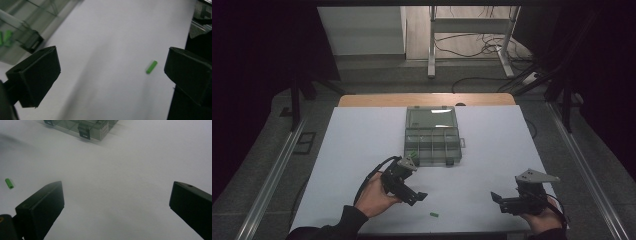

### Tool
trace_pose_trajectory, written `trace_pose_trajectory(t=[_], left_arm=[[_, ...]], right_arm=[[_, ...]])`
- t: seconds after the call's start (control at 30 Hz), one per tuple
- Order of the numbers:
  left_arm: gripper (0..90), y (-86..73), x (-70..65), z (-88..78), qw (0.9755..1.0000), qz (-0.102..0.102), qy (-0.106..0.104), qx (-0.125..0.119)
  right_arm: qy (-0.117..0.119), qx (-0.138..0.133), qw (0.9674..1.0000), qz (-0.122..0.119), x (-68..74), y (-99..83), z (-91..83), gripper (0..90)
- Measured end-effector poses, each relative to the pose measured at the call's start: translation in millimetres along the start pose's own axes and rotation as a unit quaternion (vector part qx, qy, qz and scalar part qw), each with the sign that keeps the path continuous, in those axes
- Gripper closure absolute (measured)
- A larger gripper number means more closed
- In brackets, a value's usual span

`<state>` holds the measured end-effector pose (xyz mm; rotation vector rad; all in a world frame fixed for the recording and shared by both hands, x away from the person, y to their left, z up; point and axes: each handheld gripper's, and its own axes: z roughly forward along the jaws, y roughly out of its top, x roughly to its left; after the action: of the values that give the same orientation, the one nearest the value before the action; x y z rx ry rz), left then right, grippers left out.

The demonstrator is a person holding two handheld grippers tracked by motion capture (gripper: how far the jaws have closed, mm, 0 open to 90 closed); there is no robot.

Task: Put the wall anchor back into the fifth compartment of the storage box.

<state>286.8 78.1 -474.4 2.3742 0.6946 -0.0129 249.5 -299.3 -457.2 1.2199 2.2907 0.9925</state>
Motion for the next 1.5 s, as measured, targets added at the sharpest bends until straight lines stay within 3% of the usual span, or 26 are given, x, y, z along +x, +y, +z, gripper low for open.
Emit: trace_pose_trajectory(t=[0.03, 0.2, 0.43, 0.6, 0.8, 1.07, 1.13, 1.3, 1.5], left_arm=[[2.5, -0.5, -3.0, 3.1, 1.0000, -0.005, -0.002, -0.001], [8.5, -1.5, -11.4, 16.9, 0.9996, 0.011, -0.006, 0.024], [18.5, -0.6, -26.6, 36.1, 0.9962, 0.061, -0.010, 0.062], [32.3, 0.5, -36.3, 46.9, 0.9934, 0.082, -0.026, 0.077], [52.8, 0.3, -42.3, 56.1, 0.9914, 0.090, -0.035, 0.089], [75.2, -0.6, -55.2, 60.7, 0.9864, 0.138, -0.015, 0.089], [83.5, 0.7, -55.0, 60.8, 0.9866, 0.131, -0.021, 0.095], [84.5, 2.3, -49.4, 60.5, 0.9887, 0.107, -0.039, 0.098], [84.7, 4.8, -42.0, 55.6, 0.9912, 0.086, -0.035, 0.094]], right_arm=[[0.000, 0.000, 1.0000, 0.000, 0.0, 0.0, 0.1, 0.2], [0.000, 0.001, 1.0000, 0.000, 0.1, 0.1, 0.4, 0.2], [0.002, 0.003, 1.0000, -0.003, 0.2, 0.2, 0.8, 0.2], [0.002, 0.004, 1.0000, -0.003, 0.3, 0.2, 1.0, 0.2], [0.003, 0.005, 1.0000, -0.004, 0.6, 0.2, 1.2, 0.1], [0.003, 0.006, 1.0000, -0.004, 0.5, 0.3, 1.5, 0.2], [0.002, 0.007, 1.0000, -0.005, 0.4, 0.3, 1.6, 0.2], [0.002, 0.007, 1.0000, -0.005, 0.7, 0.3, 1.7, 0.2], [0.002, 0.007, 1.0000, -0.005, 0.7, 0.4, 1.7, 0.2]])
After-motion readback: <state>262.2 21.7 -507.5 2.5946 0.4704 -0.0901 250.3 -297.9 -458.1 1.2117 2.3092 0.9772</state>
